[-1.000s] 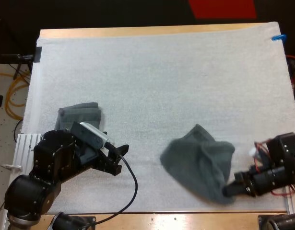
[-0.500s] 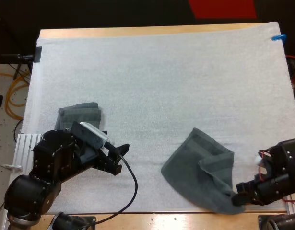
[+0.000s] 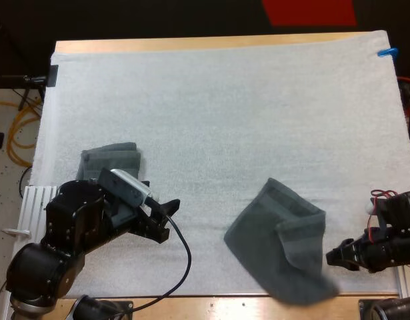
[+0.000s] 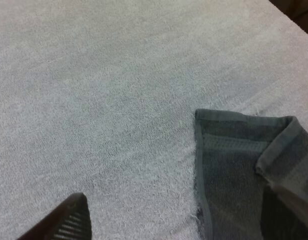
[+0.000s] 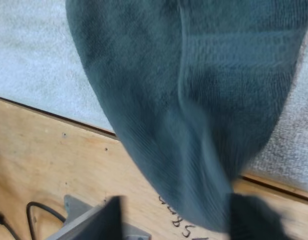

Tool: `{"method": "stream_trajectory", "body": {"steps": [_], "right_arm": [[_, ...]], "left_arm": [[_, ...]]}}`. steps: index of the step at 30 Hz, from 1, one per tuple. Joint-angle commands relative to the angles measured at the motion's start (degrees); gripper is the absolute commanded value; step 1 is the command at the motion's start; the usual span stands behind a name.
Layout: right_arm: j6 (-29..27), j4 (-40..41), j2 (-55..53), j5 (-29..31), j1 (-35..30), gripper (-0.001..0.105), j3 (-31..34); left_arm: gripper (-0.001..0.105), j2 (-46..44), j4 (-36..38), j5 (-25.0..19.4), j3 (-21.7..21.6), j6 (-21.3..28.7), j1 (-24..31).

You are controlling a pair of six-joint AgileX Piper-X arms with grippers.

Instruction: Pick towel from pile fold and stack

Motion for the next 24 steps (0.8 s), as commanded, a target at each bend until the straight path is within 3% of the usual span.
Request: {"method": "stream_trajectory", "body": {"steps": [1, 5, 8, 13, 17, 24], "right_arm": [[0.23, -0.63, -0.19, 1.61, 0.05, 0.076, -0.69], [-0.07, -6.05, -0.19, 6.98, 0.05, 0.077, -0.70], [-0.20, -15.84, 0.82, 8.69, 0.05, 0.077, -0.70], [0.23, -32.24, 8.05, 7.36, 0.05, 0.077, -0.70], [0.05, -38.25, 15.30, 4.72, 0.05, 0.077, -0.70], [-6.78, -46.96, 27.63, 2.02, 0.05, 0.077, -2.09]], "left_arm": [[0.068, 0.04, -0.63, 0.34, -0.17, -0.68, -0.14], [0.068, 0.04, -0.63, 0.34, -0.17, -0.68, -0.14], [0.068, 0.04, -0.63, 0.34, -0.17, -0.68, -0.14], [0.068, 0.04, -0.63, 0.34, -0.17, -0.68, -0.14], [0.068, 0.04, -0.63, 0.34, -0.17, -0.68, -0.14], [0.068, 0.04, -0.63, 0.34, -0.17, -0.68, -0.14]]}}
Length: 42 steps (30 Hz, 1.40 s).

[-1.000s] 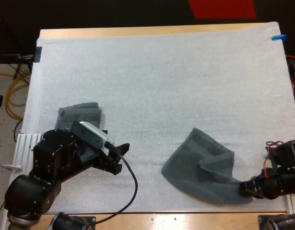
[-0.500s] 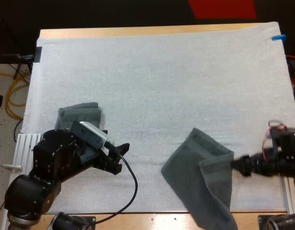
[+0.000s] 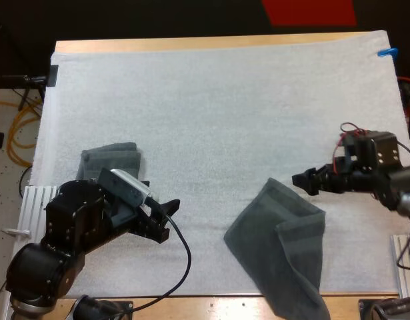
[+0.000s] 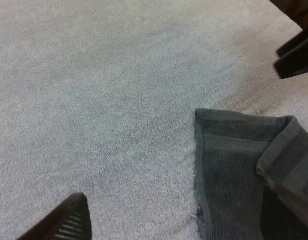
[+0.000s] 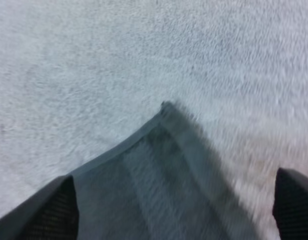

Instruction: Pick towel from pile fold and stack

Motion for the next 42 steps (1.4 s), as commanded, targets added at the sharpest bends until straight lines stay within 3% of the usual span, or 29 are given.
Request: {"method": "stream_trajectory", "body": {"steps": [1, 5, 9, 11, 13, 15, 21, 27, 29, 31, 35, 38, 42], "right_arm": [[-2.46, -1.03, 1.38, -2.10, 0.05, 0.077, -1.27], [-7.01, -1.01, 6.19, -0.99, 1.74, 0.077, -3.84], [-14.54, -0.05, 10.98, 6.93, 8.24, 0.077, -7.68], [-17.93, 0.64, 13.61, 12.06, 11.83, 0.073, -9.23], [-21.69, 2.31, 17.38, 19.46, 16.05, 0.061, -11.26], [-22.93, 3.71, 19.91, 23.02, 18.03, 0.055, -12.57], [-22.48, 4.78, 26.99, 28.60, 20.10, 0.052, -15.83], [-22.42, 7.52, 30.35, 25.27, 20.10, 0.052, -18.76], [-22.42, 7.78, 30.80, 24.36, 20.10, 0.045, -18.98], [-22.42, 8.79, 30.97, 24.40, 20.10, 0.027, -18.96], [-22.56, 10.09, 30.97, 22.91, 20.10, 0.000, -18.96], [-22.56, 8.35, 30.97, 23.88, 20.10, 0.000, -19.19], [-19.31, 1.21, 30.97, 37.99, 19.93, 0.000, -20.44]], "left_arm": [[0.068, 0.04, -0.53, 0.34, -0.17, -0.68, -0.14], [0.068, 0.04, 0.30, 0.69, -0.17, -1.11, -0.14], [0.068, 0.04, 0.96, 3.65, -0.17, -1.87, -0.14], [0.068, 0.04, 1.09, 4.24, -0.17, -2.22, -0.14], [0.068, 0.04, 1.34, 4.24, -0.17, -2.37, -0.14], [0.068, 0.04, 1.61, 4.24, -0.17, -2.62, -0.14], [0.068, 0.04, 3.05, 4.24, -0.17, -3.25, -0.14], [0.068, 0.04, 3.31, 4.24, -0.17, -3.25, -0.14], [0.068, 0.04, 3.31, 4.24, -0.17, -3.25, -0.14], [0.068, 0.04, 3.31, 4.24, -0.17, -3.25, -0.14], [0.068, 0.04, 3.31, 4.24, -0.17, -3.25, -0.14], [0.068, 0.04, 3.31, 4.24, -0.17, -3.25, -0.14], [0.068, 0.04, 3.31, 4.24, -0.17, -3.25, -0.14]]}}
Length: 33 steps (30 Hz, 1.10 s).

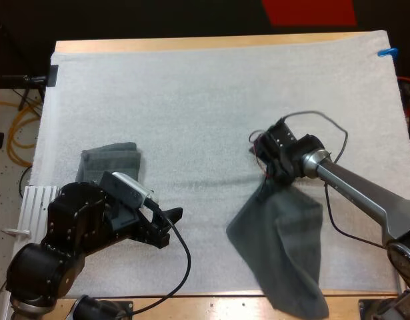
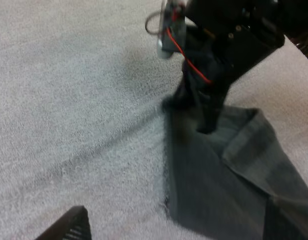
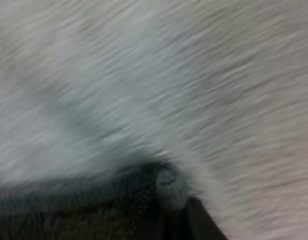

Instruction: Pick towel from pile fold and stack

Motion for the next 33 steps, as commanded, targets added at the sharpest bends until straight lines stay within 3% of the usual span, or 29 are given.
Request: {"method": "stream_trajectory", "body": {"steps": [1, 4, 9, 17, 24, 33], "right_arm": [[0.66, -3.97, 0.03, 9.54, -0.26, 0.000, -1.39], [1.03, -7.85, 0.03, 18.26, -1.14, 0.000, -3.11], [1.03, -7.87, 0.03, 26.81, -4.67, 0.000, -5.80], [1.03, 0.49, -0.11, 23.07, -10.48, 0.000, -6.05], [5.29, 15.11, -0.11, 20.26, -11.22, 0.000, -4.71], [14.72, 16.02, -0.33, 20.72, -15.43, 0.000, 0.50]], "left_arm": [[0.068, 0.04, 0.26, 0.40, -0.17, -0.53, -0.14], [0.068, 0.04, 0.26, 0.40, -0.17, -0.53, -0.14], [0.068, 0.04, 0.26, 0.40, -0.17, -0.53, -0.14], [0.068, 0.45, -4.01, 0.40, -0.17, -0.42, -0.14], [0.068, 6.83, -6.70, 0.40, -0.17, -0.25, -0.14], [0.068, 20.80, -17.97, 6.68, -0.17, -0.15, -0.14]]}}
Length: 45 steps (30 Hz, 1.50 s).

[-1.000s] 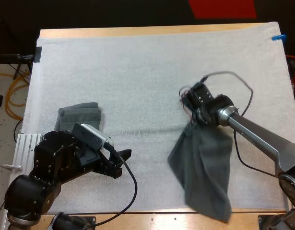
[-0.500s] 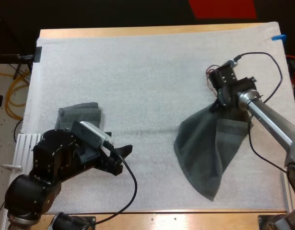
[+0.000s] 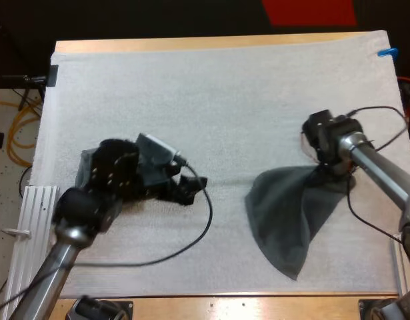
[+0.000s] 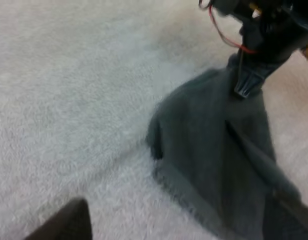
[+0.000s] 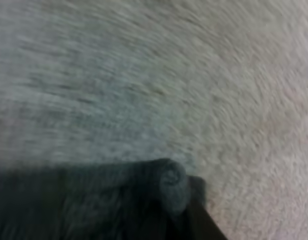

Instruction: Pick towel from pile fold and stack

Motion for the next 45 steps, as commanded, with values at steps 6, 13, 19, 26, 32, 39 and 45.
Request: {"method": "stream_trajectory", "body": {"steps": [6, 13, 19, 26, 32, 39, 45], "right_arm": [[0.37, 0.43, -0.90, -3.93, -4.34, 0.000, 0.15], [0.75, -1.07, -1.13, -10.57, -4.80, 0.000, 0.15], [0.74, -0.65, -1.13, -11.66, -4.80, 0.000, 0.15], [0.74, 2.49, -1.13, -11.52, -4.80, 0.000, 0.15], [0.74, 4.39, -1.13, -9.00, -4.80, 0.000, 0.15], [0.74, 4.42, -1.23, -9.01, -4.80, 0.000, 0.15], [0.74, 3.75, -2.99, -9.13, -4.80, 0.000, 0.15]], "left_arm": [[0.068, 9.26, -11.01, 3.72, -0.29, -1.44, -0.42], [0.068, 20.93, -19.08, 4.92, -1.46, -6.36, -6.09], [0.067, 30.59, -19.05, 1.37, -7.13, -7.67, -11.56], [0.067, 38.18, -18.94, 0.54, -12.99, -7.66, -13.75], [0.067, 41.72, -18.13, 0.68, -14.21, -7.90, -15.32], [0.067, 46.88, -17.00, 0.86, -14.21, -7.90, -18.66], [0.054, 48.00, -16.32, -2.81, -16.26, -7.90, -19.40]]}}
